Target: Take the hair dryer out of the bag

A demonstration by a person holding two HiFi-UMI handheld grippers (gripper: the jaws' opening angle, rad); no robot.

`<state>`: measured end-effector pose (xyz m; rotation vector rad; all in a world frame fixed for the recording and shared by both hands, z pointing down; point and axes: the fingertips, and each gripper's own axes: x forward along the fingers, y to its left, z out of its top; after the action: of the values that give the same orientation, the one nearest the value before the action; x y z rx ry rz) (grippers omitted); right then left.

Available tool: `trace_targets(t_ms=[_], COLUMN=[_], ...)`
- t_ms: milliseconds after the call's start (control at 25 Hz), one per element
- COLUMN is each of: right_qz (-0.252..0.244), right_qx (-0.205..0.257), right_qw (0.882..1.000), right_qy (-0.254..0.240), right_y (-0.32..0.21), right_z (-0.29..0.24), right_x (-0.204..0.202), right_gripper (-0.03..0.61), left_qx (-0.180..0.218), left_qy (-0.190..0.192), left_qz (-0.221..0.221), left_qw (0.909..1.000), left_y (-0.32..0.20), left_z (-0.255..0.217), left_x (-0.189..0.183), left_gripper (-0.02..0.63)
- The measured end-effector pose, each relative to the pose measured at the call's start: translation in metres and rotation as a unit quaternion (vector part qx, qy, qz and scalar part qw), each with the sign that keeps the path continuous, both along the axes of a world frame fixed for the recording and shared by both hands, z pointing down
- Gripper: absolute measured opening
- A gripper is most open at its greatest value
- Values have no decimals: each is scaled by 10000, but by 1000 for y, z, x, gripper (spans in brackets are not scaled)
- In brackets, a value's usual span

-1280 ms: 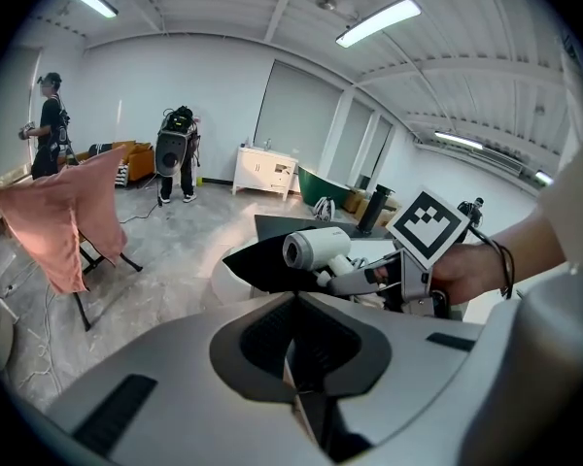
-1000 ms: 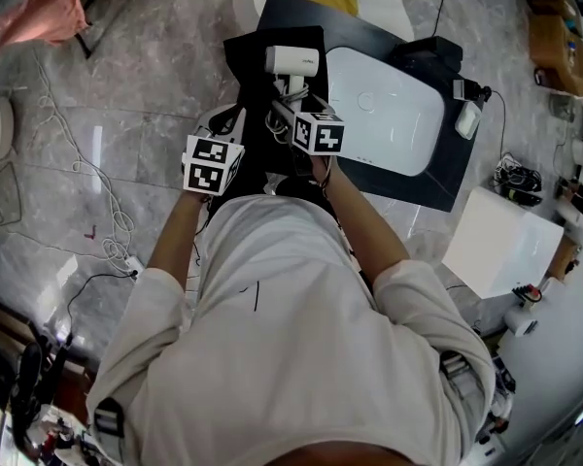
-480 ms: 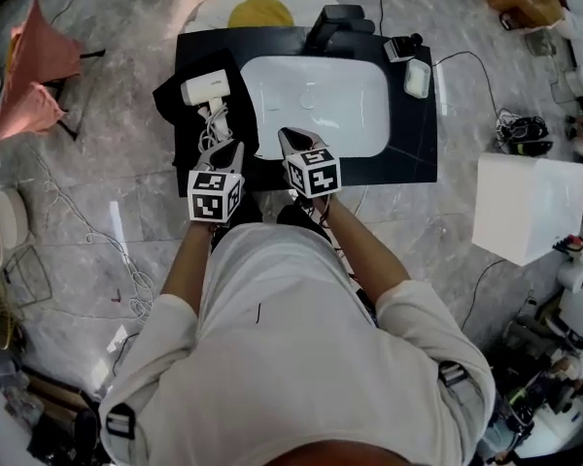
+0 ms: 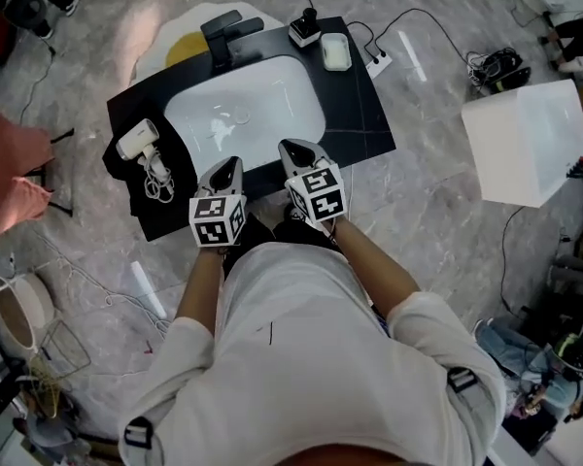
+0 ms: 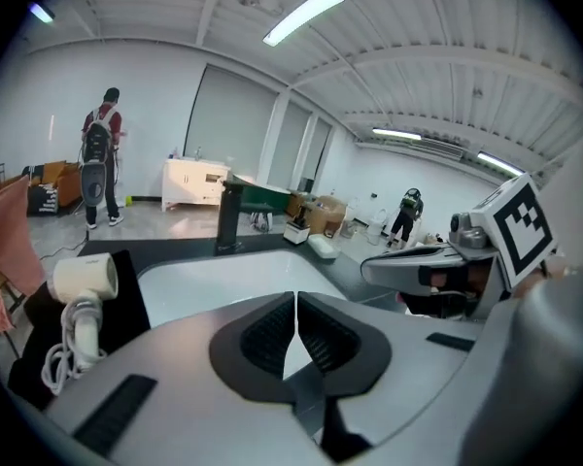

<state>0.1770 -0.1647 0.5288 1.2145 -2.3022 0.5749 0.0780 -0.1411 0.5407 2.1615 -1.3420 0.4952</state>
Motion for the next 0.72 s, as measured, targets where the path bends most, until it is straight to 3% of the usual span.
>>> trace_targets(t_ms=[120, 280, 560, 720], right_qz=[125, 8, 95, 183], right_qx=[302, 805, 1816, 2297], right_qw=[9994, 9966, 9821, 9711], right_qy=[-126, -200, -483, -626], right_y=[-2, -7, -22, -19], right_z=[-26, -70, -158, -200], right_x=[27, 33, 16, 4], right_gripper=[-2, -2, -2, -2], left_qx=[450, 915, 1915, 2365], left_qy=[50, 150, -426, -438], left_qz=[-91, -436, -674, -915], left_qw=[9989, 9947, 9783, 9663], left_y=[-7, -12, -16, -12], left_z=[-35, -85, -166, -211], left_x=[33, 41, 3, -29], left_gripper=[26, 26, 26, 26])
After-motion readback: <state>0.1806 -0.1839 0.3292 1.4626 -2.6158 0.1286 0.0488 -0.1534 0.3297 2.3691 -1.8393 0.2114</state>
